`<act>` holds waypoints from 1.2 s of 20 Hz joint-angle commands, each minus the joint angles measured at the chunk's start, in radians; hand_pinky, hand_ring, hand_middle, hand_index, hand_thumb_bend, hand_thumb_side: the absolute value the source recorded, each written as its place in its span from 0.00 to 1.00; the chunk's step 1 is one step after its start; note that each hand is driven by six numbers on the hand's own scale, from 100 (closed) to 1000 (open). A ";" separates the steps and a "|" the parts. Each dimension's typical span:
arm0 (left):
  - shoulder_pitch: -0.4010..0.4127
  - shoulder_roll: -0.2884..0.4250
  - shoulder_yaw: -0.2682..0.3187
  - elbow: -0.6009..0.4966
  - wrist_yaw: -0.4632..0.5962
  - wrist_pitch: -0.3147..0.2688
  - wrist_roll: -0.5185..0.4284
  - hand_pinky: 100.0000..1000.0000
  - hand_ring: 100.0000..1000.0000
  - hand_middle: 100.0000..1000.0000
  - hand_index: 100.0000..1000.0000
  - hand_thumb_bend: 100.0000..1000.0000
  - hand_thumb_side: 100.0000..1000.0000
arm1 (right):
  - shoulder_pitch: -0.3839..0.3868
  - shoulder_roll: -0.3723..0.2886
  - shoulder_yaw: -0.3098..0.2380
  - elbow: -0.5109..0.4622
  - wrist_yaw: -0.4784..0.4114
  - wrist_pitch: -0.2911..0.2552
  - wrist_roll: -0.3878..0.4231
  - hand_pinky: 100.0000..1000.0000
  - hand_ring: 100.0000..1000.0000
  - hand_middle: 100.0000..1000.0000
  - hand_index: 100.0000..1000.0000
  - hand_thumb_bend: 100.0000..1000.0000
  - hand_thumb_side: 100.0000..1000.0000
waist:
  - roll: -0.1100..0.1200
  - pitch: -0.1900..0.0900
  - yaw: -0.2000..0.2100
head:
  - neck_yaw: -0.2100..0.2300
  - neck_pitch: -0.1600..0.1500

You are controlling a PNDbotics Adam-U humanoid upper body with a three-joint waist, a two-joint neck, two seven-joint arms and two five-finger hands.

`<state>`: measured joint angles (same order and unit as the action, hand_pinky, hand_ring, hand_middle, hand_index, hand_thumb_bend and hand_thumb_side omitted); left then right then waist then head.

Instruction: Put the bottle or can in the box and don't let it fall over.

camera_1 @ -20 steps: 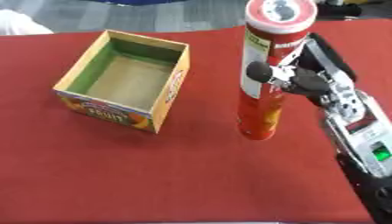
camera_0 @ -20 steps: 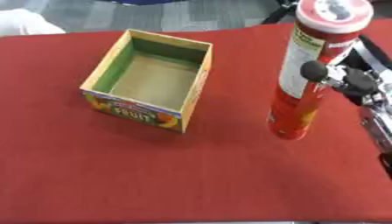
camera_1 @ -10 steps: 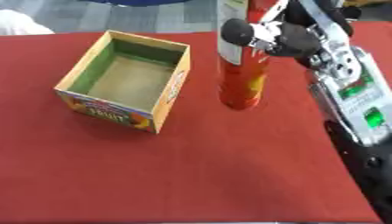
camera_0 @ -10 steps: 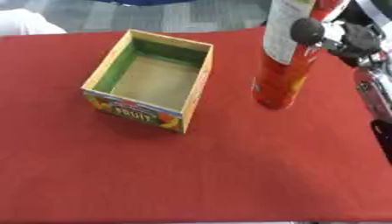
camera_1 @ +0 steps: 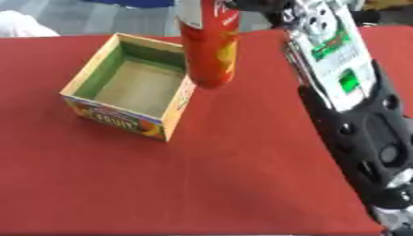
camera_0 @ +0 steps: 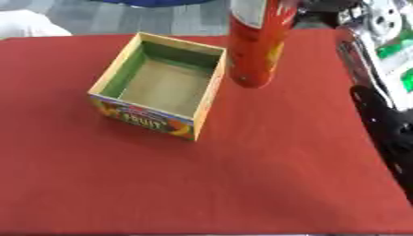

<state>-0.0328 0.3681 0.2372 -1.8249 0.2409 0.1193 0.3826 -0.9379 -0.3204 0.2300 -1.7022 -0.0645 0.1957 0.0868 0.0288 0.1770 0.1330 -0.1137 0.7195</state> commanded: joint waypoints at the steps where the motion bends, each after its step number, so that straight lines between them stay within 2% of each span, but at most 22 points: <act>1: -0.017 0.020 0.000 -0.015 0.002 -0.001 -0.006 0.69 0.81 0.73 0.77 0.37 0.75 | -0.066 0.051 -0.001 0.094 0.046 -0.011 -0.020 0.69 0.57 0.37 0.39 1.00 0.49 | 0.002 -0.011 0.007 | -0.014 -0.011; 2: -0.020 0.019 -0.002 -0.015 0.003 -0.001 -0.007 0.69 0.81 0.73 0.77 0.37 0.75 | -0.085 0.071 -0.004 0.134 0.056 -0.018 -0.034 0.68 0.57 0.37 0.39 1.00 0.47 | 0.003 -0.008 0.012 | -0.020 -0.015; 9: -0.041 0.016 -0.007 -0.018 0.007 -0.001 -0.013 0.69 0.81 0.73 0.77 0.37 0.75 | -0.182 0.178 -0.018 0.361 0.118 -0.093 -0.138 0.68 0.57 0.37 0.40 1.00 0.49 | 0.005 0.017 0.038 | -0.060 -0.038; 17: -0.057 0.012 -0.010 -0.020 0.009 -0.001 -0.017 0.69 0.81 0.73 0.77 0.37 0.75 | -0.215 0.230 -0.026 0.504 0.180 -0.155 -0.223 0.67 0.58 0.40 0.44 1.00 0.49 | 0.004 0.042 0.055 | -0.072 -0.064; 19: -0.058 0.011 -0.010 -0.020 0.009 0.000 -0.017 0.69 0.81 0.73 0.77 0.37 0.75 | -0.214 0.234 -0.027 0.529 0.192 -0.171 -0.231 0.69 0.66 0.56 0.56 1.00 0.49 | 0.003 0.046 0.058 | -0.073 -0.069; 20: -0.057 0.010 -0.009 -0.020 0.009 0.000 -0.016 0.69 0.81 0.73 0.77 0.37 0.75 | -0.212 0.234 -0.027 0.540 0.201 -0.178 -0.225 0.71 0.74 0.78 0.74 1.00 0.49 | 0.002 0.048 0.059 | -0.073 -0.068; 22: -0.057 0.009 -0.008 -0.020 0.009 0.000 -0.016 0.69 0.81 0.73 0.77 0.37 0.75 | -0.207 0.233 -0.029 0.558 0.226 -0.187 -0.204 0.74 0.81 0.90 0.87 1.00 0.49 | 0.001 0.049 0.058 | -0.069 -0.066; 24: -0.056 0.009 -0.008 -0.019 0.009 0.000 -0.015 0.69 0.81 0.73 0.77 0.37 0.75 | -0.202 0.229 -0.036 0.569 0.261 -0.184 -0.188 0.76 0.83 0.93 0.89 1.00 0.49 | -0.001 0.049 0.055 | -0.065 -0.063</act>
<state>-0.0809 0.3592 0.2247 -1.8256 0.2500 0.1204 0.3675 -1.1224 -0.0852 0.2041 -1.1308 0.1751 0.0156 -0.1107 0.0235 0.2382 0.1863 -0.1816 0.6654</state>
